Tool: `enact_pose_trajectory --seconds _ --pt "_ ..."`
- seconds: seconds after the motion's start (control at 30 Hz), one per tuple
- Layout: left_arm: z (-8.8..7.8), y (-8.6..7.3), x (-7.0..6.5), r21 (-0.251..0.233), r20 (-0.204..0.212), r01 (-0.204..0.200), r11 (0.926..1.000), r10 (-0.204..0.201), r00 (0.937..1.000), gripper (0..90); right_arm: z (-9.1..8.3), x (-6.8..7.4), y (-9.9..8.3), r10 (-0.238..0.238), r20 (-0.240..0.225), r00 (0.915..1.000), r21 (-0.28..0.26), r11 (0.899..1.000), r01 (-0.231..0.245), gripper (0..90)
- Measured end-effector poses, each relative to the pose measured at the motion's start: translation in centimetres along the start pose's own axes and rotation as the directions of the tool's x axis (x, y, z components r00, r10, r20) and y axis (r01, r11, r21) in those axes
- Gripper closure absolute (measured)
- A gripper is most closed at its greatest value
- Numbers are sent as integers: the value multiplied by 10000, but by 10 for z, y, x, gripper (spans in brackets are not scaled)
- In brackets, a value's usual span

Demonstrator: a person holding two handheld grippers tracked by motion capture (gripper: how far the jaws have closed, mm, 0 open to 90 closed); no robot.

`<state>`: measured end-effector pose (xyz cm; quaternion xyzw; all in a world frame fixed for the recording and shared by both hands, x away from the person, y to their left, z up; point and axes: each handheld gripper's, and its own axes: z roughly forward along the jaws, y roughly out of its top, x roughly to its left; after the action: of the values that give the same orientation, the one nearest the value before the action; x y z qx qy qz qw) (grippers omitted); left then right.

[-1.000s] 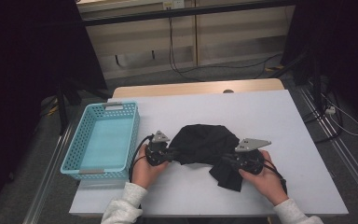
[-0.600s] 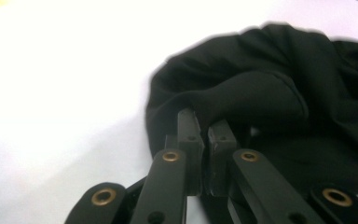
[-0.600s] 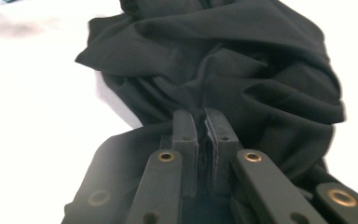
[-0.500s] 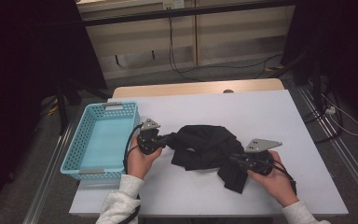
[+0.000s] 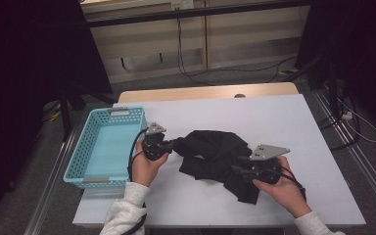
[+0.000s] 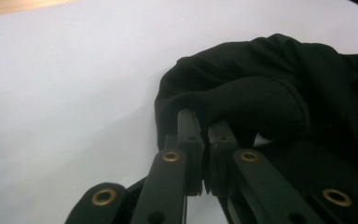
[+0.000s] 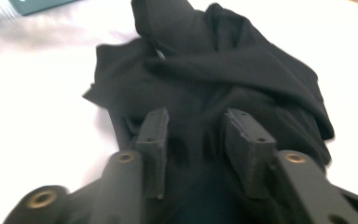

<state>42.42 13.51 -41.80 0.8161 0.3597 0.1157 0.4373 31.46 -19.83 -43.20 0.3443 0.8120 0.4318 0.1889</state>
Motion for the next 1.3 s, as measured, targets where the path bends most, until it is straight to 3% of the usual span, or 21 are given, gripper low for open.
enact_pose_trajectory --seconds 0.2,0.4,0.5,0.63,0.7,0.8,1.0,1.2,1.3 --pt "-10 -1 1 -25 -1 78 10000 -78 10000 871 18 12 16 -171 -197 9997 -410 9990 163 376" --pt "-13 -5 -1 60 32 223 9997 -223 9997 872 53 38 20 -848 -862 9927 109 9962 861 379" --pt "-14 -7 -2 59 47 282 9996 -282 9996 872 66 41 17 -871 -817 9928 634 9937 924 452" --pt "-15 -7 -2 25 102 398 9992 -398 9992 873 71 38 9 -665 -921 9935 1163 9902 770 690" --pt "-16 -7 -2 -13 59 349 9994 -349 9994 874 67 36 8 -525 -995 9936 1187 9909 643 840" --pt "-18 -5 -3 -57 59 387 9992 -386 9992 874 59 29 6 -357 -933 9950 1020 9938 452 853" --pt "-18 -4 0 -64 -13 351 9994 -351 9994 875 20 -4 2 494 -118 9987 236 9985 -491 857" --pt "-19 -1 -1 -162 -59 430 9989 -431 9991 876 -6 -34 -11 1096 934 9896 48 9939 -1105 857" --pt "-17 -1 -1 -79 -60 390 9992 -390 9992 875 -9 -40 -17 958 1420 9852 178 9949 -993 854"
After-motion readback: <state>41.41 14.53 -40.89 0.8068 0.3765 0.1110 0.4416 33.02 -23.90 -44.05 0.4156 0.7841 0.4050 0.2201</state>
